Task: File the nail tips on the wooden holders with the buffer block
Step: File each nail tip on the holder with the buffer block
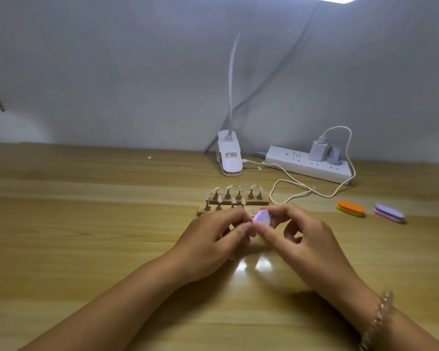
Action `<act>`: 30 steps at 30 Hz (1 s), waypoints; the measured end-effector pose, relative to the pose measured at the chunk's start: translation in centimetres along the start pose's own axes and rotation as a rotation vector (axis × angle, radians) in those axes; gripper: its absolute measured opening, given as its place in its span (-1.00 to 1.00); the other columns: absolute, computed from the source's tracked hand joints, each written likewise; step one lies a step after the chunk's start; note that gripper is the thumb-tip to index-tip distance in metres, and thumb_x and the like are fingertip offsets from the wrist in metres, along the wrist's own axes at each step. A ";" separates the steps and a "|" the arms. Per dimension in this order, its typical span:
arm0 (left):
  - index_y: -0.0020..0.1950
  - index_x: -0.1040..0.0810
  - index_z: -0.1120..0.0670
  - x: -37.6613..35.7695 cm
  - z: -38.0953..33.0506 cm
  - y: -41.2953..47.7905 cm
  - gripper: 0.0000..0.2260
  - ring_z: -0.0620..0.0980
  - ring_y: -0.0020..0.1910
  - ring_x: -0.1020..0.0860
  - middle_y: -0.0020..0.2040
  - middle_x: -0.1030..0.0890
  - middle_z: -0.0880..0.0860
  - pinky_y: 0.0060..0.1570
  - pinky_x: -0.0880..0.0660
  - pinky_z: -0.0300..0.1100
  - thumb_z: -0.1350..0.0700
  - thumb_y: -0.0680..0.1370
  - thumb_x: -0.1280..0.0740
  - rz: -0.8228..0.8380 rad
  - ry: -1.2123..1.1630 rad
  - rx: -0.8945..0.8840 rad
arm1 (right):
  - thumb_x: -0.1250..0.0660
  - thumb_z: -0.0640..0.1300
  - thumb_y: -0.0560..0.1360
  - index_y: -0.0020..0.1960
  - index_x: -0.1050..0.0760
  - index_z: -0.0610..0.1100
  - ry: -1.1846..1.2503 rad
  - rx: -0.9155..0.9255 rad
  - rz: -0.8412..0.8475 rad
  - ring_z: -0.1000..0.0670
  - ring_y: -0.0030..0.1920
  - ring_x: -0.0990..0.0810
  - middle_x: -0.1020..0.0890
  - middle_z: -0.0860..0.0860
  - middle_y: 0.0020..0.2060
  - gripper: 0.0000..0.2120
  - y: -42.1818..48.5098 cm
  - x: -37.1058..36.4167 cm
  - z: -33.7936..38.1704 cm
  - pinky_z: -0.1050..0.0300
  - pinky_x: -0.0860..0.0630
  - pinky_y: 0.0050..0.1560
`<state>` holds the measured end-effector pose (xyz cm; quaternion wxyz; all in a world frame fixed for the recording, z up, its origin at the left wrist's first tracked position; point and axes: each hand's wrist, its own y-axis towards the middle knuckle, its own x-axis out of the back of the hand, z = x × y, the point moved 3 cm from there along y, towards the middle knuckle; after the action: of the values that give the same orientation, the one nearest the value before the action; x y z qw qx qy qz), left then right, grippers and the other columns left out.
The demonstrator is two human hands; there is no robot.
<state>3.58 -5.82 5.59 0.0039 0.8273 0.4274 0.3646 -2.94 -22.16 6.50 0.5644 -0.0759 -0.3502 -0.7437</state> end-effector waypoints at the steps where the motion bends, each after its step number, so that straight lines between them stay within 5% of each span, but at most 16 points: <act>1: -0.05 -0.57 -0.03 -0.2 -0.1 0.0 -0.87 -0.22 -0.40 -0.53 -0.24 -0.59 -0.17 -0.24 -0.44 -0.18 0.12 0.65 -0.27 0.009 0.022 -0.009 | -0.46 0.13 0.40 0.00 -0.60 0.07 0.006 -0.036 -0.020 0.09 -0.42 -0.39 -0.62 0.14 -0.22 -0.77 0.1 0.2 -0.3 0.26 -0.34 -0.33; 11: -0.08 -0.54 -0.08 -0.1 -0.3 -0.2 -0.81 -0.24 -0.38 -0.51 -0.37 -0.55 -0.25 -0.24 -0.41 -0.16 0.17 0.65 -0.26 0.004 0.063 0.002 | -0.48 0.07 0.45 0.03 -0.60 0.06 -0.165 0.092 0.006 0.12 -0.35 -0.44 -0.60 0.15 -0.19 -0.80 -0.4 -0.4 0.7 0.29 -0.30 -0.31; 17: 0.00 -0.51 0.08 -0.5 -0.4 -0.3 -0.88 -0.31 -0.39 -0.54 -0.13 -0.71 -0.09 -0.26 -0.43 -0.20 0.17 0.68 -0.20 -0.017 -0.040 0.057 | -0.41 0.01 0.48 0.07 -0.58 0.10 0.028 -0.043 -0.170 0.10 -0.38 -0.39 -0.63 0.10 -0.11 -0.83 0.4 1.2 -0.6 0.20 -0.40 -0.27; 21: 0.02 -0.49 0.06 -0.2 -0.2 -0.2 -0.89 -0.25 -0.36 -0.52 -0.27 -0.59 -0.20 -0.19 -0.48 -0.05 0.19 0.67 -0.19 -0.019 0.007 0.035 | -0.45 -0.03 0.47 0.20 -0.58 0.02 -0.070 0.087 0.029 0.01 -0.38 -0.47 -0.62 0.14 -0.06 -0.70 -0.3 -0.3 0.5 0.37 -0.35 -0.32; 30: 0.00 -0.54 0.09 -0.1 0.0 0.0 -0.85 -0.24 -0.36 -0.49 -0.27 -0.55 -0.23 -0.24 -0.37 -0.21 0.16 0.65 -0.18 0.015 -0.006 0.026 | -0.45 0.07 0.46 0.21 -0.58 0.00 -0.132 0.103 -0.004 0.02 -0.39 -0.43 -0.59 0.16 -0.08 -0.65 -0.1 -0.2 0.4 0.28 -0.36 -0.29</act>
<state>3.52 -5.87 5.49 -0.0081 0.8315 0.4260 0.3565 -3.04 -21.73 6.61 0.5416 -0.0950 -0.4247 -0.7192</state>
